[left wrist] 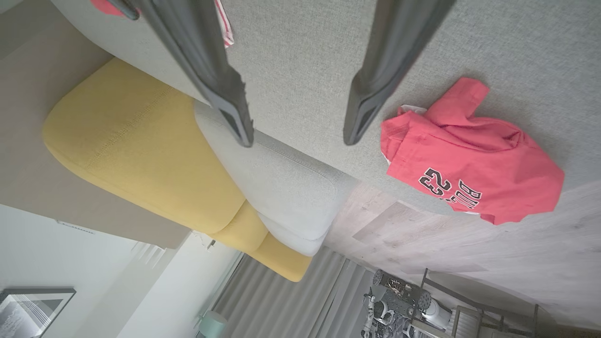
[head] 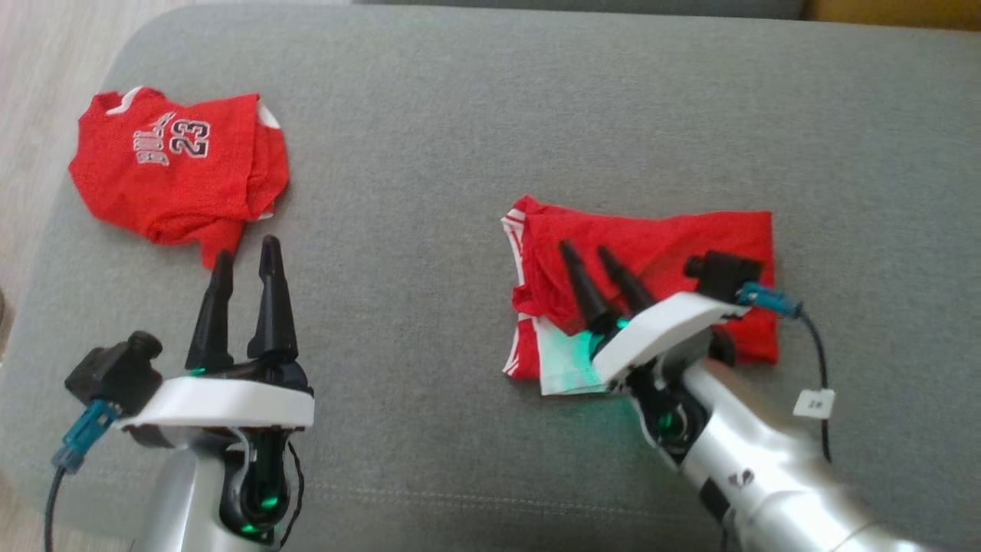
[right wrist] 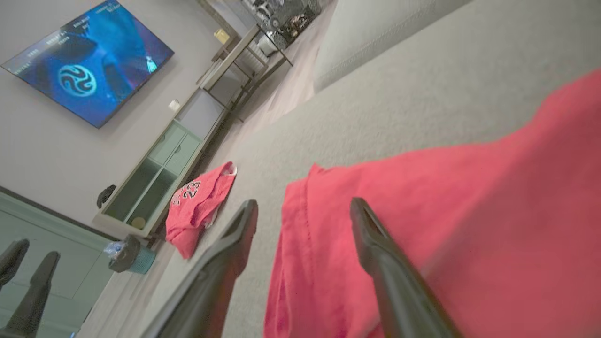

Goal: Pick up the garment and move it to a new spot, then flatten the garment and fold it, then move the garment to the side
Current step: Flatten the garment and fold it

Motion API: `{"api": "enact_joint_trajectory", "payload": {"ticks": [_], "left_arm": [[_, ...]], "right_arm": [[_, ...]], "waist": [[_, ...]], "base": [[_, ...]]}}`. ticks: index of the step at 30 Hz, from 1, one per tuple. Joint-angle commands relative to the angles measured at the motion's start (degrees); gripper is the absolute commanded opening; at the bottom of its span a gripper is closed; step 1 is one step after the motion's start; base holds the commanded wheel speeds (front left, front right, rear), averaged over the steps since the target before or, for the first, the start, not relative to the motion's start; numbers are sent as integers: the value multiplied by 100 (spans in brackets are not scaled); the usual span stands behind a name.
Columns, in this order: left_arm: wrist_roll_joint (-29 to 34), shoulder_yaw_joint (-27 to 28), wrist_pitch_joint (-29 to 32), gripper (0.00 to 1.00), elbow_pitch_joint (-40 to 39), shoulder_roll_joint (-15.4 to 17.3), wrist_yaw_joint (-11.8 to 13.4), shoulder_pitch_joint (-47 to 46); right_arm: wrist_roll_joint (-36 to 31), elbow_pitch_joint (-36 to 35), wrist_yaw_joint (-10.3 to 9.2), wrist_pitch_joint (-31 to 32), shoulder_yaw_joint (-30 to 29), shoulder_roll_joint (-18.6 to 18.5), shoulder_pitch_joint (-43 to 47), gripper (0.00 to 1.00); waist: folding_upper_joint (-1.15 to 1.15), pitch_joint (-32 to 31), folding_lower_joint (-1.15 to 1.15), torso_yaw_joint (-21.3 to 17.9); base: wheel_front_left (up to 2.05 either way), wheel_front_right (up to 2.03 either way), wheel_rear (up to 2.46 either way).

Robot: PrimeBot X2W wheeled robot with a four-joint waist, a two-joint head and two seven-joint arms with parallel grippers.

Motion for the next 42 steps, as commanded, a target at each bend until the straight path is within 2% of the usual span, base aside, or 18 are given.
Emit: {"api": "enact_joint_trajectory", "payload": {"ticks": [1,5,9,14,21,27,32,42], "left_arm": [[0,200,-29,100,-184,44,26,-125],[5,238,-29,100,-205,44,22,-65],[-4,248,-29,100,-231,44,31,-34],[9,254,-29,100,-267,44,39,-43],[37,245,-29,100,-292,44,26,-61],[164,131,-29,100,-264,44,-18,41],[435,76,-29,100,-361,44,-19,191],[738,151,-29,100,-672,44,61,257]], "right_arm": [[-88,-61,39,-104,-31,86,-244,100],[-769,522,39,-246,-414,53,-622,100],[-1718,788,39,-287,-816,-325,-864,100],[-3003,292,39,-291,-1542,-807,-655,100],[-4272,-878,39,-292,-2851,-970,354,100],[-5073,-2171,39,-292,-3683,-742,1394,100],[-5477,-2930,39,-292,-4172,-354,2069,100],[-5743,-3243,39,-293,-4343,-78,2404,100]], "waist": [[0,-55,0,-70],[0,-169,0,-249],[0,-252,0,-396],[0,-282,0,-539],[0,-247,0,-590],[0,-228,0,-540],[0,-211,0,-525],[0,-220,0,-527]], "base": [[0,0,0],[0,0,0],[0,0,0],[0,0,0],[0,0,0],[0,0,0],[0,0,0],[0,0,0]]}}
